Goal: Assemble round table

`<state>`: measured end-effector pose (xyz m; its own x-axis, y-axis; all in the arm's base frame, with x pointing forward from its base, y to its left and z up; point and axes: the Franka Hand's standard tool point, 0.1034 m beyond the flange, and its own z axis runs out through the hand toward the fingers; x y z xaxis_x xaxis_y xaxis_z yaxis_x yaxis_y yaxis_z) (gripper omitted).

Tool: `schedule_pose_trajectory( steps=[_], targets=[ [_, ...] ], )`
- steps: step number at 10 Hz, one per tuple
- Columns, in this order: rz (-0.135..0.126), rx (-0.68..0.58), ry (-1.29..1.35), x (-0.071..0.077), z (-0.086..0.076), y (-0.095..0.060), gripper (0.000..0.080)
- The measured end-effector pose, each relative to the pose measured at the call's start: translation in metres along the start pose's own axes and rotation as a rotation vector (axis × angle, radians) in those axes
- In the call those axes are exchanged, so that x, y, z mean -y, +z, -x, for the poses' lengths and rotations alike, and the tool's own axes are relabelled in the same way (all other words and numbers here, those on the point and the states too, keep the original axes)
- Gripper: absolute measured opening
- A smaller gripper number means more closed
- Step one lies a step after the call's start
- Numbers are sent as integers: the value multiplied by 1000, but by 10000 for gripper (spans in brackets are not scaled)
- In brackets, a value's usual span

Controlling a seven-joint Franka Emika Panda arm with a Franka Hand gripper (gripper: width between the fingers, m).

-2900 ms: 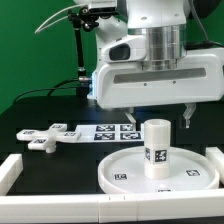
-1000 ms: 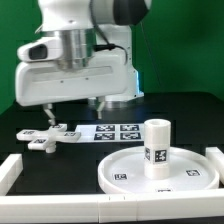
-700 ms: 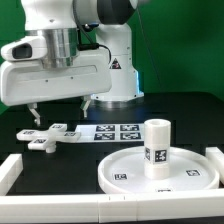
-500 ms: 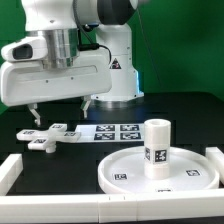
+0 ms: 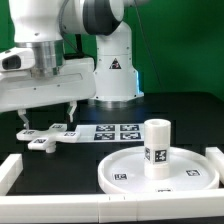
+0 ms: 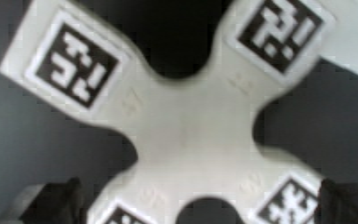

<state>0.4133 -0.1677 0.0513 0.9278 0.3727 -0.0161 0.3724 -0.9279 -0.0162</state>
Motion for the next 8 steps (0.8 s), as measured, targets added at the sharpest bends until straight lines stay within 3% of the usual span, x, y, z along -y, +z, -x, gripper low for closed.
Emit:
schedule_pose_trajectory(
  steps=[8],
  targets=[
    [-11, 18, -31, 3, 4, 11, 649]
  ],
)
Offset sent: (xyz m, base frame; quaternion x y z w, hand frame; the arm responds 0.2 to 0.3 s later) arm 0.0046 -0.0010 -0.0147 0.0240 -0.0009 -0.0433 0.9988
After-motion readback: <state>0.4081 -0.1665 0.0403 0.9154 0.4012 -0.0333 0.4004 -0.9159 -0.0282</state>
